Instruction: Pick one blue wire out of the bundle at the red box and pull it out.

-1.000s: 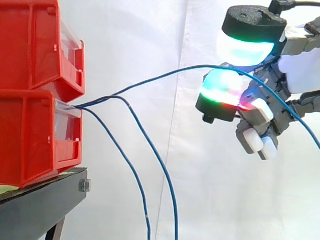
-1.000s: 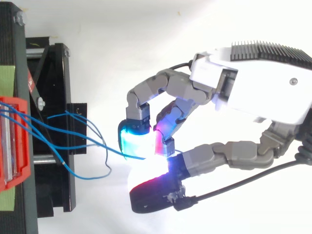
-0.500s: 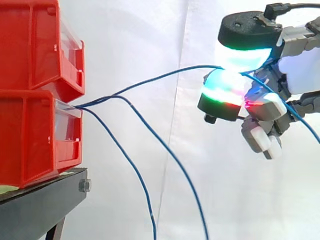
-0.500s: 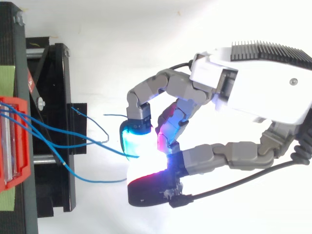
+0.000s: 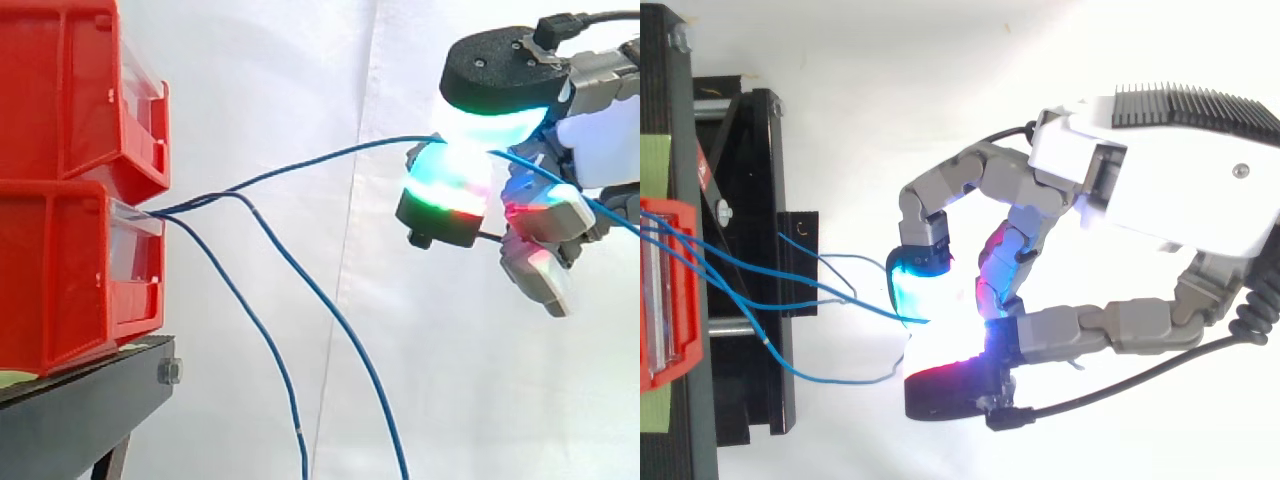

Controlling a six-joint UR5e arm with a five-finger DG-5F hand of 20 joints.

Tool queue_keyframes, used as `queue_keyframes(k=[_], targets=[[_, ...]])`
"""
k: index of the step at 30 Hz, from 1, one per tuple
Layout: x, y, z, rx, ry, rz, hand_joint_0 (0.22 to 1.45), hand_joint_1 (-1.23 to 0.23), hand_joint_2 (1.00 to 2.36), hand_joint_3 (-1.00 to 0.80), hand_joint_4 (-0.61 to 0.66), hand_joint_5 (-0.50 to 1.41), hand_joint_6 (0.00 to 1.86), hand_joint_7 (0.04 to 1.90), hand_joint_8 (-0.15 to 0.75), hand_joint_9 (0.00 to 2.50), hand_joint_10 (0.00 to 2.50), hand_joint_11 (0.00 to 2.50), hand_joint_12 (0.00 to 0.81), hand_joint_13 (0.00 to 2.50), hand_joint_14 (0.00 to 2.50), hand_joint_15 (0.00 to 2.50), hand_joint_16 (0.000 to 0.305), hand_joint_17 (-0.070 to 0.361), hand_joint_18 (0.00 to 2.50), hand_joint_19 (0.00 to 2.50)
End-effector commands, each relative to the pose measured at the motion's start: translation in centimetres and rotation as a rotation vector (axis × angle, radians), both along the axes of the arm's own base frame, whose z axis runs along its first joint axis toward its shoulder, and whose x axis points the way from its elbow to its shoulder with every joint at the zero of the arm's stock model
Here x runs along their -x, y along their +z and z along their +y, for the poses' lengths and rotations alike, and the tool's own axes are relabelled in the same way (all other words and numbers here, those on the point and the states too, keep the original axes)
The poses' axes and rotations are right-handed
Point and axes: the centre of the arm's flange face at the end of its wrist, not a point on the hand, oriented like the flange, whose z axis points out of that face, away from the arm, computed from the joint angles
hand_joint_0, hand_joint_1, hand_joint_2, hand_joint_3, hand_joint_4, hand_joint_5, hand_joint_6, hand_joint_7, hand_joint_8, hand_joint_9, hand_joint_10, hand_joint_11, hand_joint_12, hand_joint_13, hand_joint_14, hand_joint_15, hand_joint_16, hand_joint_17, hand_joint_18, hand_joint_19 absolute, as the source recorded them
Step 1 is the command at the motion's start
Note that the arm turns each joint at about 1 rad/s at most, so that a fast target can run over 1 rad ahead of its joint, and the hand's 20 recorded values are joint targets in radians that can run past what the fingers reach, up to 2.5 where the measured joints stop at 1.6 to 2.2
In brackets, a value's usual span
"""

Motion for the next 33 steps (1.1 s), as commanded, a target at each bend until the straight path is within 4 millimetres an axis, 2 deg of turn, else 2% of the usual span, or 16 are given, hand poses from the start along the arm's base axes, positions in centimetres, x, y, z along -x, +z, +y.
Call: queue_keyframes(k=[1,9,19,24,26,33], targets=[[0.02,0.03,-0.03,0.024,0.002,0.007,0.57,-0.83,1.01,0.02,-0.07,-0.03,0.91,1.17,0.415,1.41,0.02,0.78,0.489,1.20,0.02,0.66,0.064,0.145,1.15,0.51],[0.04,0.02,-0.03,0.037,0.004,0.012,0.58,-0.85,1.01,0.04,-0.11,-0.02,0.90,1.19,0.395,1.40,0.02,0.77,0.501,1.12,0.02,0.63,0.066,0.148,1.11,0.49],[-0.01,0.10,-0.01,0.039,0.006,0.010,0.58,-0.85,1.00,0.04,-0.13,-0.02,0.89,1.18,0.380,1.21,0.01,0.67,0.513,0.93,0.01,0.59,0.068,0.154,0.92,0.44],[0.03,0.03,0.05,0.040,0.003,0.011,0.57,-0.84,1.06,0.02,-0.12,-0.02,0.90,1.17,0.391,1.17,0.01,0.63,0.517,0.90,0.01,0.58,0.069,0.155,0.88,0.43],[0.03,0.03,0.05,0.040,0.003,0.011,0.55,-0.82,1.12,0.00,-0.11,-0.02,0.90,1.15,0.396,1.15,0.01,0.59,0.520,0.87,0.02,0.56,0.069,0.156,0.85,0.41],[-0.03,0.00,0.06,0.042,0.003,0.012,0.54,-0.82,1.13,-0.01,-0.11,-0.02,0.90,1.14,0.397,1.14,0.01,0.60,0.525,0.87,0.01,0.56,0.069,0.156,0.83,0.41]])
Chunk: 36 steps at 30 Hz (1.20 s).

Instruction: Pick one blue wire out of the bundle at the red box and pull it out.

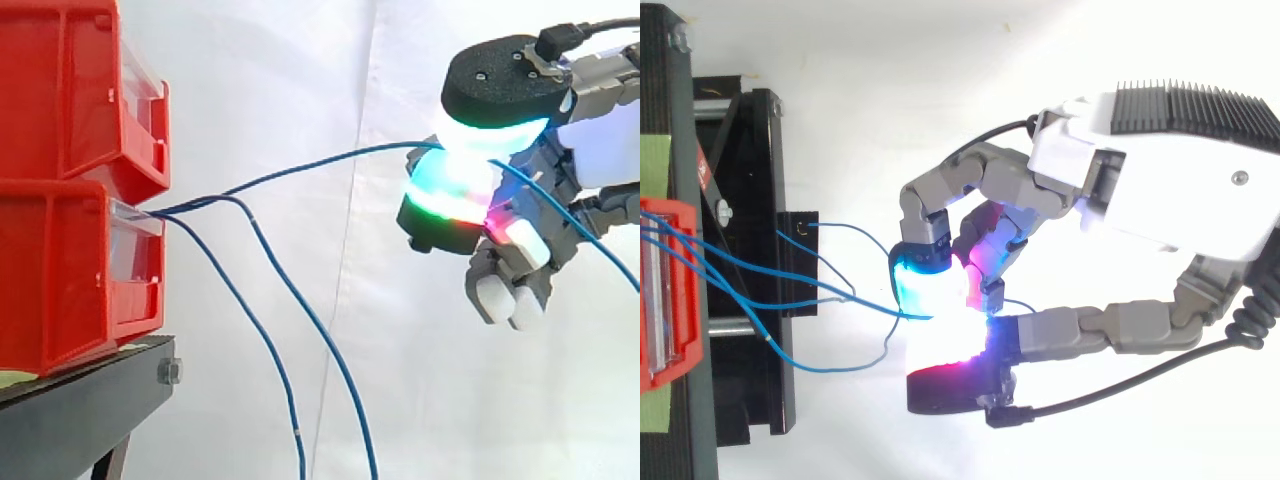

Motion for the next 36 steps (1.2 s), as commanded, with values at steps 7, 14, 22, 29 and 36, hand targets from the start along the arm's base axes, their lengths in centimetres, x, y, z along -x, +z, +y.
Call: queue_keyframes(k=[7,14,22,29,36], targets=[[0.02,0.01,0.03,0.000,0.000,0.000,0.54,-0.81,1.13,-0.01,-0.11,-0.02,0.90,1.12,0.400,1.14,0.01,0.60,0.520,0.87,0.01,0.56,0.069,0.156,0.82,0.41],[0.02,0.01,0.03,0.000,0.000,0.000,0.54,-0.81,1.13,-0.02,-0.10,-0.02,0.90,1.10,0.401,1.20,0.01,0.68,0.513,0.89,0.01,0.57,0.069,0.155,0.83,0.43],[0.00,-0.09,0.04,0.001,0.000,0.002,0.55,-0.81,1.11,-0.03,-0.09,-0.03,0.91,1.09,0.406,1.23,0.01,0.71,0.516,0.91,0.01,0.57,0.069,0.154,0.85,0.42],[0.00,-0.09,0.02,0.001,-0.001,0.002,0.55,-0.81,1.10,-0.02,-0.09,-0.03,0.91,1.09,0.408,1.21,0.01,0.70,0.513,0.92,0.01,0.58,0.068,0.154,0.86,0.43],[0.00,-0.09,0.02,0.001,-0.001,0.002,0.55,-0.81,1.10,-0.02,-0.09,-0.03,0.91,1.09,0.403,1.20,0.01,0.68,0.512,0.93,0.01,0.58,0.068,0.153,0.87,0.43]])
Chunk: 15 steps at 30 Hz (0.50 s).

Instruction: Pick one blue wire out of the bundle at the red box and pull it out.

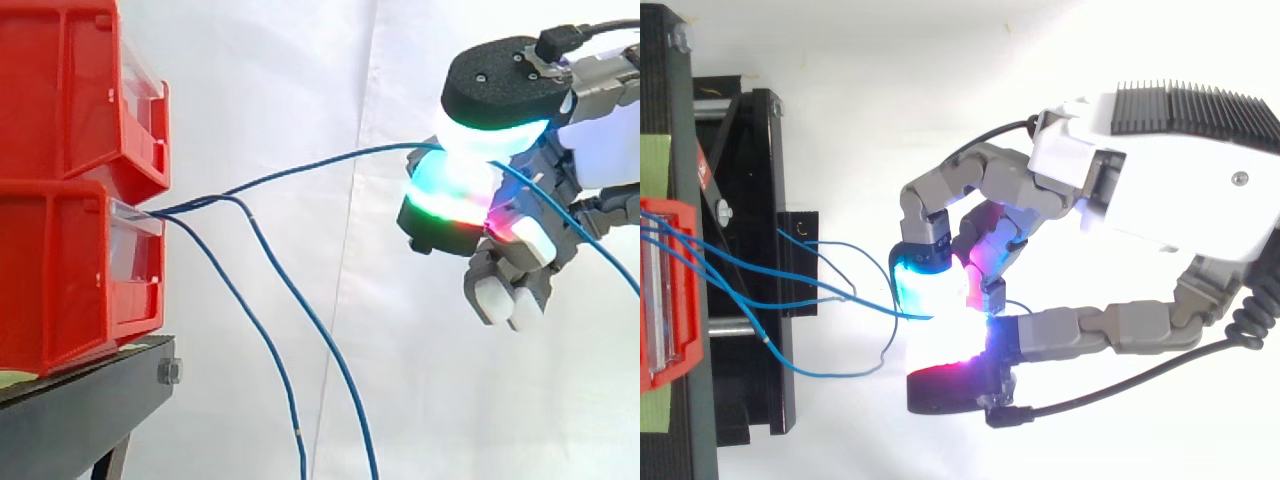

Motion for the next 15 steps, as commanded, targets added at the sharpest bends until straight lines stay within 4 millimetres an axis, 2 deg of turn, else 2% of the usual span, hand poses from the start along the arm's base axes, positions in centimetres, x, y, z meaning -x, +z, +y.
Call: queue_keyframes(k=[1,15], targets=[[-0.01,-0.07,0.01,0.000,0.000,0.001,0.55,-0.81,1.10,-0.02,-0.08,-0.03,0.91,1.09,0.403,1.20,0.01,0.68,0.512,0.93,0.01,0.58,0.068,0.153,0.87,0.43],[-0.01,0.11,0.01,0.000,0.000,-0.002,0.56,-0.81,1.07,-0.01,-0.09,-0.03,0.91,1.08,0.403,1.22,0.01,0.68,0.504,0.97,0.02,0.60,0.067,0.151,0.88,0.44]])
